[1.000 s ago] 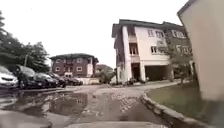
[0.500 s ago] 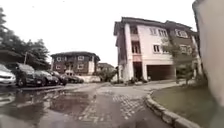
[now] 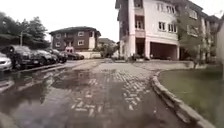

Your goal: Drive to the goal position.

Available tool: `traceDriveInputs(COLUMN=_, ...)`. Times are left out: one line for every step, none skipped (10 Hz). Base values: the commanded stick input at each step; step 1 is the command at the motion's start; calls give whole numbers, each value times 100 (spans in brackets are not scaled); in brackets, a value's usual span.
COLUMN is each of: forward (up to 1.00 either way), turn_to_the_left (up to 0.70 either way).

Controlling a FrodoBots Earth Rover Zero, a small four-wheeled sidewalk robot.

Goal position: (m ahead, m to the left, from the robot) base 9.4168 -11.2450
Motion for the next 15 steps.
traceDriveInputs(forward=70, turn_to_the_left=0)
traceDriveInputs(forward=70, turn_to_the_left=0)
traceDriveInputs(forward=70, turn_to_the_left=0)
traceDriveInputs(forward=70, turn_to_the_left=0)
traceDriveInputs(forward=70, turn_to_the_left=0)
traceDriveInputs(forward=70, turn_to_the_left=0)
traceDriveInputs(forward=70, turn_to_the_left=0)
traceDriveInputs(forward=70, turn_to_the_left=0)
traceDriveInputs(forward=70, turn_to_the_left=0)
traceDriveInputs(forward=70, turn_to_the_left=0)
traceDriveInputs(forward=70, turn_to_the_left=0)
traceDriveInputs(forward=70, turn_to_the_left=0)
traceDriveInputs(forward=70, turn_to_the_left=0)
traceDriveInputs(forward=70, turn_to_the_left=0)
traceDriveInputs(forward=70, turn_to_the_left=0)
